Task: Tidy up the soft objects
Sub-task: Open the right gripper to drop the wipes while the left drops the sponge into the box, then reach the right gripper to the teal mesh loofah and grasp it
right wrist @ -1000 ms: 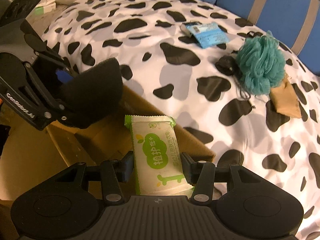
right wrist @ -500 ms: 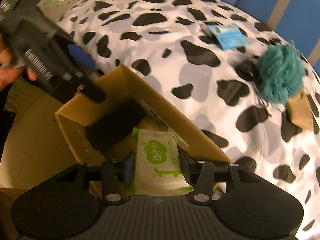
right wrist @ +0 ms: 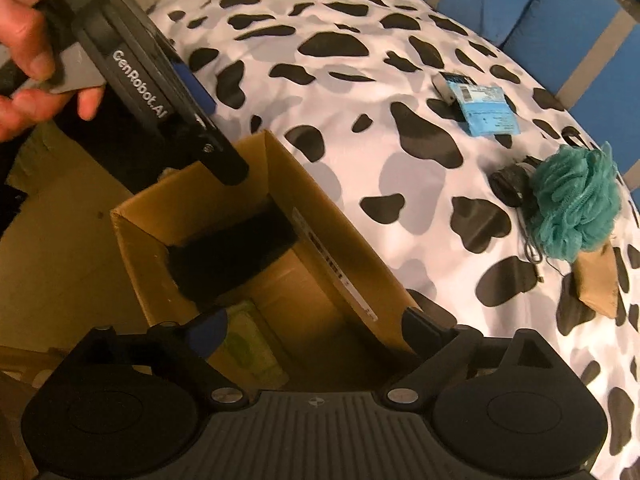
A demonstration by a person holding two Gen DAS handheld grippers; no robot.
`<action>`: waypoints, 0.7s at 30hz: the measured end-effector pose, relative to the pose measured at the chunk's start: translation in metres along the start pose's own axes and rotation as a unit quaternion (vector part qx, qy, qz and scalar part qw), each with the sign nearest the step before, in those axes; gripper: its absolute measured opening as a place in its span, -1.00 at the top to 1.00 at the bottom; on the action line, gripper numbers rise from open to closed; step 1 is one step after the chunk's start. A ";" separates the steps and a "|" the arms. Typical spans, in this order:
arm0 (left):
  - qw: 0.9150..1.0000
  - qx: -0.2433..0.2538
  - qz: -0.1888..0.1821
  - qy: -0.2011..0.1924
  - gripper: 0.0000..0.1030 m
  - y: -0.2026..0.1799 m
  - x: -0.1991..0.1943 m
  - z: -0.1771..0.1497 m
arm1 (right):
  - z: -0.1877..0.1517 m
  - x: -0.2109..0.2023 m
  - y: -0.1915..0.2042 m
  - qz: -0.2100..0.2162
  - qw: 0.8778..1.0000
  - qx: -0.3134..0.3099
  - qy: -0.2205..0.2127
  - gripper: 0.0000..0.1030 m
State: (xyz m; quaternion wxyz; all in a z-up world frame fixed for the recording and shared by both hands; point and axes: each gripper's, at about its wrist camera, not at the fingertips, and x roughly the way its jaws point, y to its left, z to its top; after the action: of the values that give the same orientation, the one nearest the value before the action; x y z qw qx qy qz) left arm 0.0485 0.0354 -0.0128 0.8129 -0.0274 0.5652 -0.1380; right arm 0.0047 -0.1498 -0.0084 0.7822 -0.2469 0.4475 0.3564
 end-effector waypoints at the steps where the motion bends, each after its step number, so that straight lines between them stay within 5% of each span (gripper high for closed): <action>1: 1.000 0.001 0.002 0.000 -0.79 0.000 0.000 0.000 | 0.000 0.000 -0.001 -0.002 1.000 0.003 0.000 -0.86; 21: 1.000 0.025 0.000 -0.014 -0.79 -0.015 -0.002 0.011 | -0.003 -0.003 -0.055 -0.042 0.987 0.154 -0.010 -0.94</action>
State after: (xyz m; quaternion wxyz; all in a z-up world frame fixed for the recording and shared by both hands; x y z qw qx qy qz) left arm 0.0548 0.0203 -0.0045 0.8214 -0.0088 0.5498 -0.1517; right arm 0.0445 -0.1871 -0.0036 0.8297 -0.1390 0.4781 0.2524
